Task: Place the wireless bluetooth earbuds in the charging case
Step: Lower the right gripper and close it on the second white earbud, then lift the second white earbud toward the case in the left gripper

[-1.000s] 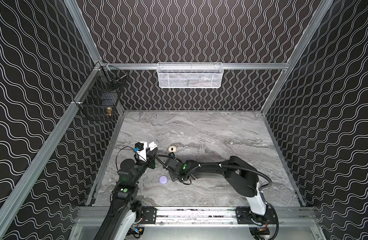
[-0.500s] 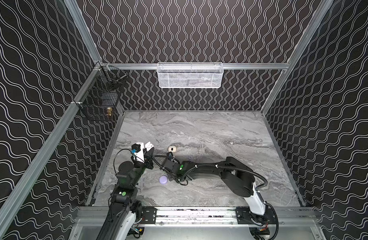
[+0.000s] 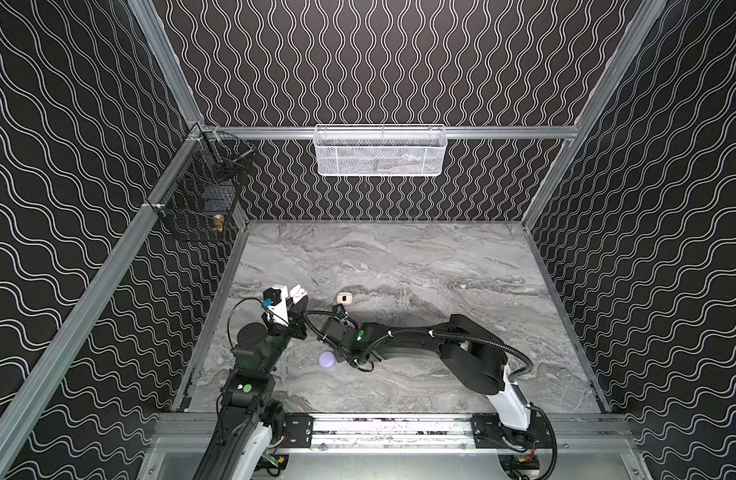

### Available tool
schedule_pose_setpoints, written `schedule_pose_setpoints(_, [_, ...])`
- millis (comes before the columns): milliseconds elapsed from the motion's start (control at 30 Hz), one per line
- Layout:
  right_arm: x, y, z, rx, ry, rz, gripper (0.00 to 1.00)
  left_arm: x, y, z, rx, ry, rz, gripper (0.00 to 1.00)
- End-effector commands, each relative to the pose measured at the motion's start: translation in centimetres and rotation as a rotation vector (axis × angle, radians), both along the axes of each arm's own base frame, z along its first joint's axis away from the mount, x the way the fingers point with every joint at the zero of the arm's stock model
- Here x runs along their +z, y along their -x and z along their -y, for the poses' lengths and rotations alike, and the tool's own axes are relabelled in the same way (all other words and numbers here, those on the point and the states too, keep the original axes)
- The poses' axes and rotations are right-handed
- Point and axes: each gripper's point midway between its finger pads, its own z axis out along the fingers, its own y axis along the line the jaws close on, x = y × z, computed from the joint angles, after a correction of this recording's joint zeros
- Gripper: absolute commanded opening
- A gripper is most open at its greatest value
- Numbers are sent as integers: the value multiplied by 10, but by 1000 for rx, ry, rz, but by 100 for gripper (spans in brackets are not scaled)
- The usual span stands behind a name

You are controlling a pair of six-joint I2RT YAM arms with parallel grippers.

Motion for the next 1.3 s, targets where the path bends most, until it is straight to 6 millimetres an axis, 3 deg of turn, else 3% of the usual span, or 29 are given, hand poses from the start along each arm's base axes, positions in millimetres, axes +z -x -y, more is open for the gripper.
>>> schedule_pose_setpoints(0, [-19,17,23,-8,94,-83,34,10,0,3,-16,17,35,0])
schedule_pose_setpoints(200, [-18,18,27,-21,94,-86,36,12,0,3,-17,19,38,0])
schedule_pose_setpoints(567, [-23,20,27,-20,101,-95,22,14,0,4,-21,22,45,0])
schedule_pose_setpoints(867, [-5,17,21,-19,44,-73,18,23,5,16,-100,26,78,0])
schedule_pose_setpoints(967, [17,12,23,-32,21,-29,16,28,8,26,-163,35,106,0])
schedule_pose_setpoints(1067, [51,4,34,-64,-24,43,15,35,11,38,-237,39,144,0])
schedule_pose_setpoints(1267, [138,-6,67,-140,-175,210,15,51,25,57,-378,52,233,0])
